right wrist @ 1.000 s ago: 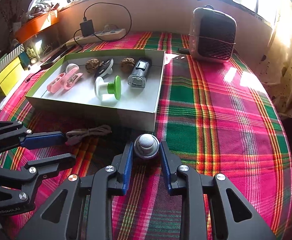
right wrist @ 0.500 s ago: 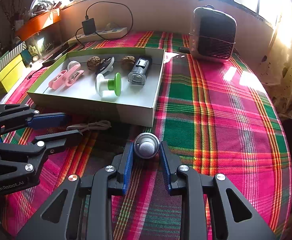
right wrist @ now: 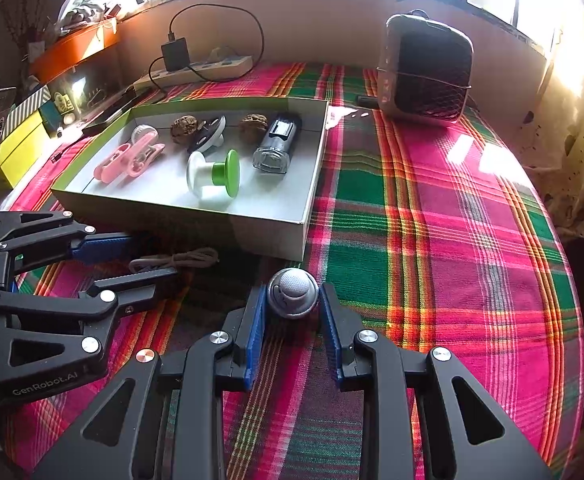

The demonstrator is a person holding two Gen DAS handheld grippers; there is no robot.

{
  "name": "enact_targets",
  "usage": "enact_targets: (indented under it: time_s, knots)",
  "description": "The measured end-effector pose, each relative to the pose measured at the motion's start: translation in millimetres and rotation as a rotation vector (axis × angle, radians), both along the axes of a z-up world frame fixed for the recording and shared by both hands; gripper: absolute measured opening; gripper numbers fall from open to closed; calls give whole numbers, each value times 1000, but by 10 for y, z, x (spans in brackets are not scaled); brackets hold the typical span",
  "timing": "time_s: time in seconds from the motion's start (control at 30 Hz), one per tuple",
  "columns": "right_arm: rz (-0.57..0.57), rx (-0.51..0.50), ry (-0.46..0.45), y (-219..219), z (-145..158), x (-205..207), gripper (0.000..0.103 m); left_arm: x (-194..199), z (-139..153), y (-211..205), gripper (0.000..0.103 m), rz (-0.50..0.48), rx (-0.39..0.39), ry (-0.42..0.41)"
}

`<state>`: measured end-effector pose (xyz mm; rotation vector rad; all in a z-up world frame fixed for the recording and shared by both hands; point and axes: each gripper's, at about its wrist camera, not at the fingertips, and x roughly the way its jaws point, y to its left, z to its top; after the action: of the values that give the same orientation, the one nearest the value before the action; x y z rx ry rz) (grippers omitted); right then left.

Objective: Organize objects
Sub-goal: 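Close the left gripper on the white cable, then carry the white cable in the left gripper while the right gripper carries the white knob over the tray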

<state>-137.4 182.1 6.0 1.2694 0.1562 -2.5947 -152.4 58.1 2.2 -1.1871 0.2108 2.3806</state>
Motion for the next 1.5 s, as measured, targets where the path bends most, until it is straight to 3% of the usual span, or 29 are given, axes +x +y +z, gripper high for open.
enact_targets:
  time_s: [0.3,0.7,0.93,1.5]
  knots:
    - [-10,11,2,-9,-2,-47,33,-3,-9,7,30,-2,-7,11]
    - [-13,13,2,-18,1,-43,33,41,-13,3,17,4,-26,31]
    - [-8,11,3,-16,3,-33,28,63,-9,-11,17,0,-23,30]
    - [-21,11,4,-7,11,-13,27,107,-6,-10,17,1,-24,33]
